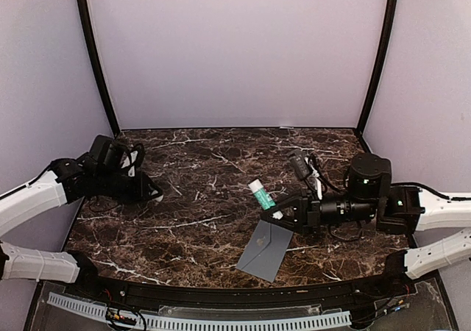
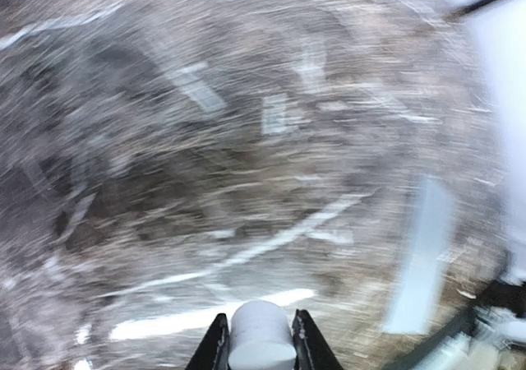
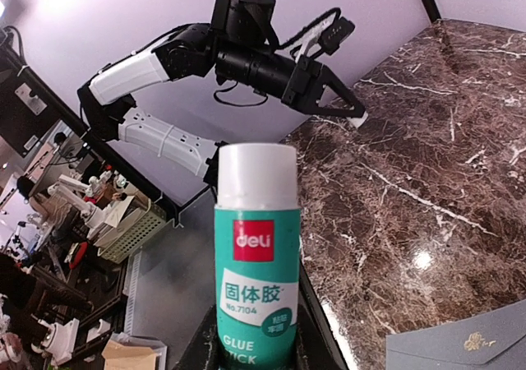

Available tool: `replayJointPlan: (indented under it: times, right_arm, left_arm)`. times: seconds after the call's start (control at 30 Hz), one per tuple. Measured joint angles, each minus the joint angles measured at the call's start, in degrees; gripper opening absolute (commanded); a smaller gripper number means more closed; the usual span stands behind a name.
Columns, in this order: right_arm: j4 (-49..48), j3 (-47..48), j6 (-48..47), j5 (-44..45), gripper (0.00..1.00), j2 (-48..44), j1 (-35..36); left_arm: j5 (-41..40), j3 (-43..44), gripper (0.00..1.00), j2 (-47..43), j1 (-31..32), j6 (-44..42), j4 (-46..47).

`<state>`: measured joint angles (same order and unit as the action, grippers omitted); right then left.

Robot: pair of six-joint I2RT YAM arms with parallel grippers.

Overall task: Place the letter into the envelope and seal it
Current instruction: Close the solid glue cap on the solid glue.

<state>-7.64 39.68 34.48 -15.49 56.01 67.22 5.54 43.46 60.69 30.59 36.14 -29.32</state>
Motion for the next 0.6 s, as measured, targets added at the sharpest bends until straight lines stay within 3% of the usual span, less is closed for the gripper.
replayJointPlan:
  times: [0.17,0.3,0.6]
  right_arm:
    - [1.68,0.76,-0.07,-5.77,0.04,-0.72,0.11]
    - [1.84,2.62,0.04,-7.82,0.04,0.79,1.22]
    - [0.92,6.78,0.04,-7.63,0.03,7.74,5.40]
  left_arm:
    - [18.36,4.02,0.06,-6.47,0.22,-0.74,5.97]
    - [28.59,5.29,0.05,-8.79,2.43,1.81,11.67]
    - [36.70,6.38,0.05,-8.48,13.22,8.07,23.50]
